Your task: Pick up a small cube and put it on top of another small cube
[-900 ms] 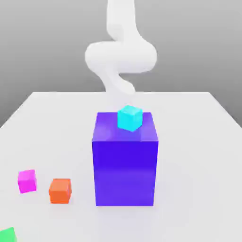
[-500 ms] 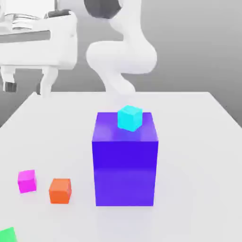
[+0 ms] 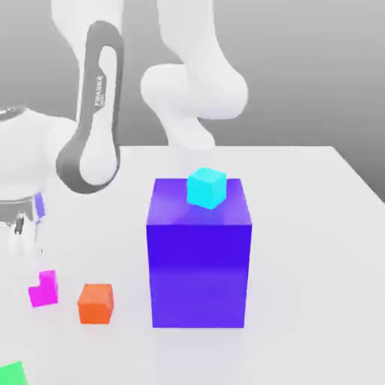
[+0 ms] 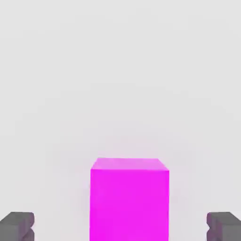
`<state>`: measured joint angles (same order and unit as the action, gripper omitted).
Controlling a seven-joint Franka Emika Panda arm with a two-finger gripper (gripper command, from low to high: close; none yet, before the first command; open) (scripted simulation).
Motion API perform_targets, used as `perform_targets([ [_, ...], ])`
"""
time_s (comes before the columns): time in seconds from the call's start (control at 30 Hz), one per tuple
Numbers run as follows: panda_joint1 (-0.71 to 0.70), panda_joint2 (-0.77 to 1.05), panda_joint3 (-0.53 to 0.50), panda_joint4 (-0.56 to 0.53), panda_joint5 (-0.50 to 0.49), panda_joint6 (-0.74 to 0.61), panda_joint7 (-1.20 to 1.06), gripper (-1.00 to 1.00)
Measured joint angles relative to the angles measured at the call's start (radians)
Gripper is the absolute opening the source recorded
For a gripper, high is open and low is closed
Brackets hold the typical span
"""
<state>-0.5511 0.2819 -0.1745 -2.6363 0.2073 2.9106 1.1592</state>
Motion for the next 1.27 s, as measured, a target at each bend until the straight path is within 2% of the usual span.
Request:
perform_targets([
  [0.03, -0.022, 0.036, 0.026, 0.007, 0.019, 0.028, -0.014, 0.0],
  [0.07, -0.041, 0.066, 0.048, 0.014, 0.033, 0.052, -0.025, -1.0],
  [0.3, -0.045, 0.07, 0.052, 0.015, 0.033, 0.057, -0.025, -1.0],
  [0.5, 0.007, -0.117, -0.028, -0.022, -0.102, -0.091, 0.075, -1.0],
  [1.0, 0.107, 0.069, 0.114, 0.492, -0.169, -0.417, -0.123, -1.0],
  [1.13, 0.118, 0.182, 0.132, 0.549, -0.169, -0.36, -0.149, -1.0],
  [1.17, 0.118, 0.209, 0.133, 0.552, -0.168, -0.337, -0.15, 1.0],
  [1.27, 0.118, 0.209, 0.133, 0.552, -0.168, -0.337, -0.15, 1.0],
])
